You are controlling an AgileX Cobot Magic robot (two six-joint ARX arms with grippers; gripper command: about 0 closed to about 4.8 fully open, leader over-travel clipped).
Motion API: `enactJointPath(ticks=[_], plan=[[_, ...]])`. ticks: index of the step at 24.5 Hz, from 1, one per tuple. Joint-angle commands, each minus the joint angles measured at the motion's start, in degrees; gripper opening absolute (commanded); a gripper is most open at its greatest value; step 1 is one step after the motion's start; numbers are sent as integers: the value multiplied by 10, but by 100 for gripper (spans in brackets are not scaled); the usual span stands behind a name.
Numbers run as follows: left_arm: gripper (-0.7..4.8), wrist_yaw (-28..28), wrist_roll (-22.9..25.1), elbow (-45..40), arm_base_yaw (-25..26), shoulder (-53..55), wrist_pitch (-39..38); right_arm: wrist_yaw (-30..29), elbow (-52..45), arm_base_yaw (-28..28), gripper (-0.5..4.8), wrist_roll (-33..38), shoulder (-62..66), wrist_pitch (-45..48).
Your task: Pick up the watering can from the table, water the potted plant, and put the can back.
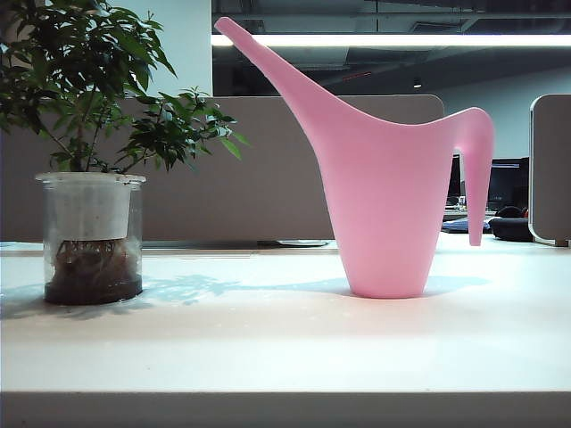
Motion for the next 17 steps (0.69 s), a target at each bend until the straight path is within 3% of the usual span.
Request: enactJointPath(ticks=[1,17], plan=[[-5,3,0,2,0,0,7,3,-3,0,-5,-2,-1,8],[-5,-9,-2,2,-1,0,31,-1,-3,1,-5,-2,-1,8]])
